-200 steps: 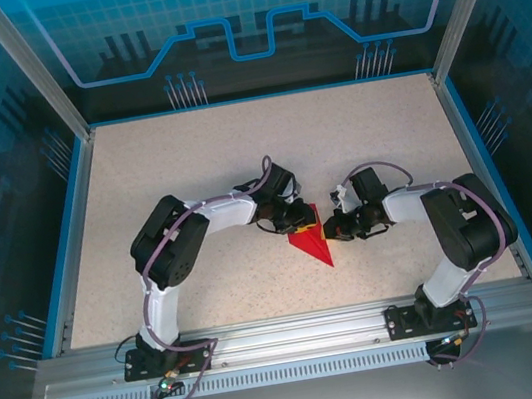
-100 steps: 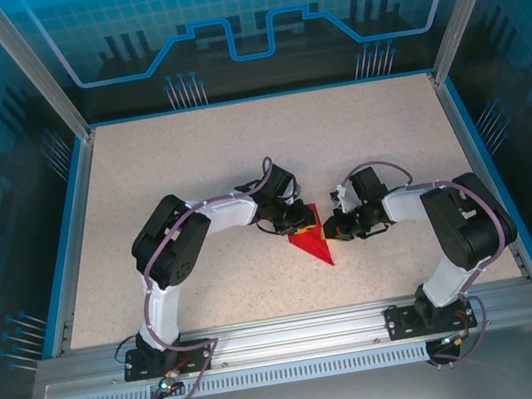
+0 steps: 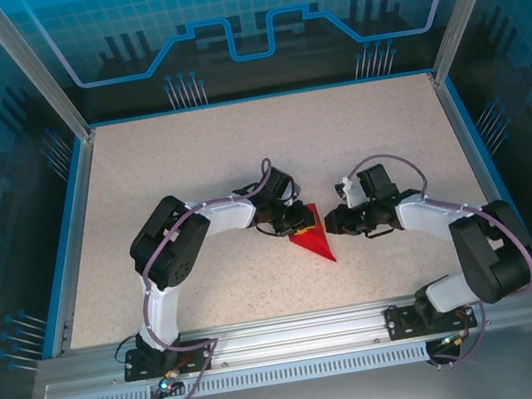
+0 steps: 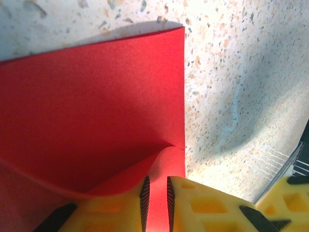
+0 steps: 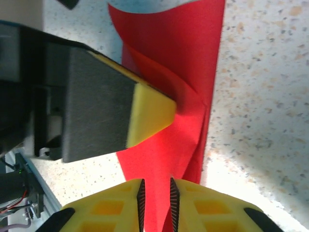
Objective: Fold a paper plane with a square sheet of paper (fold left side to right side)
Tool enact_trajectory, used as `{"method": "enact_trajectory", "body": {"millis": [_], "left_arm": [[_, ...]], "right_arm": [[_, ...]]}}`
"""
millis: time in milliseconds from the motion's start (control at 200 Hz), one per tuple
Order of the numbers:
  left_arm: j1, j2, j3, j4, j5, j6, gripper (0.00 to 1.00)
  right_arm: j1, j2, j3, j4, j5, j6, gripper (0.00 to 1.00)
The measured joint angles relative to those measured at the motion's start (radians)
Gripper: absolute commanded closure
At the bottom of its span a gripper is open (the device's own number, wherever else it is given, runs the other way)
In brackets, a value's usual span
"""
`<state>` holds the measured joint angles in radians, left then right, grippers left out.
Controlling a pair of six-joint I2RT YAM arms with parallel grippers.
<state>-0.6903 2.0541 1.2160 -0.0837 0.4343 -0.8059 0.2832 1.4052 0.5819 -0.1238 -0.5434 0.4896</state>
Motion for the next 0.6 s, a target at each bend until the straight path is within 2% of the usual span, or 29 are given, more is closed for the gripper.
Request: {"method": "enact_trajectory", "body": {"millis": [295,600], "left_arm": [[0.0,-0.004,-0.01,0.014,0.0,0.0,0.79],[0.0,-0.006,-0.014,0.02,0.0,0.0,0.79]], "right_arm": [[0.065,0.059,-0.013,-0.004,-0.077,0.001,0.84],[0.085,0.137,-0.013,-0.023,-0.055,0.0,0.85]]}}
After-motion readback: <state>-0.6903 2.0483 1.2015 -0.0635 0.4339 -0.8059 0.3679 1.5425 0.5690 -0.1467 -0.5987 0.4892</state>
